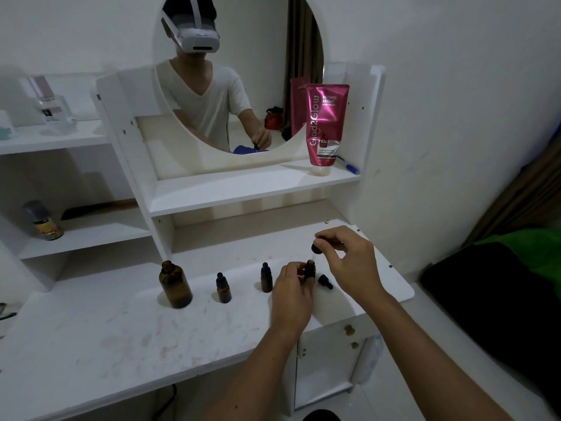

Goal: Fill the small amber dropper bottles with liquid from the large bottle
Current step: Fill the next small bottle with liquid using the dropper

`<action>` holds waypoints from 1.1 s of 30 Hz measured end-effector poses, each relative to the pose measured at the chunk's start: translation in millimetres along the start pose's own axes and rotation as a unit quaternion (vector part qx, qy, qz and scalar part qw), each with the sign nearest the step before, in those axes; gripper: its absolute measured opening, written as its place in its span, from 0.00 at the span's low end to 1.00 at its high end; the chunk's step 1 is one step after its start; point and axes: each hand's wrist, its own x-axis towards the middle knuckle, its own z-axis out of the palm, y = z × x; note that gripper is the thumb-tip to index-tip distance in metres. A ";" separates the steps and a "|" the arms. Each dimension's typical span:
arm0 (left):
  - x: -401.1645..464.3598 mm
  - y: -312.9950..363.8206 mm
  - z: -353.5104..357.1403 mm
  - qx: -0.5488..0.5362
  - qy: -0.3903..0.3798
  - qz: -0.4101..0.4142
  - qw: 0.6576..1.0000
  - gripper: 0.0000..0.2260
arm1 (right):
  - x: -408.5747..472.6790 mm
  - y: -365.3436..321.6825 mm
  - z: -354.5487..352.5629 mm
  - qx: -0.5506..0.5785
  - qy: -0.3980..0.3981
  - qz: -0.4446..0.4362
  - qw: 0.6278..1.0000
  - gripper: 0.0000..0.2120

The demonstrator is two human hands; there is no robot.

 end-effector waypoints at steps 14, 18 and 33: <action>2.1 -6.7 6.9 0.029 -0.003 0.012 1.000 0.08 | -0.8 3.4 9.9 0.008 -0.018 0.041 0.999 0.05; 2.3 -7.4 8.0 0.036 -0.003 0.011 0.999 0.09 | -2.6 4.7 14.0 0.011 -0.004 0.065 0.998 0.05; 2.0 -9.1 7.4 0.029 -0.012 0.004 1.000 0.09 | -1.8 -8.0 12.1 -0.012 -0.001 0.012 1.000 0.04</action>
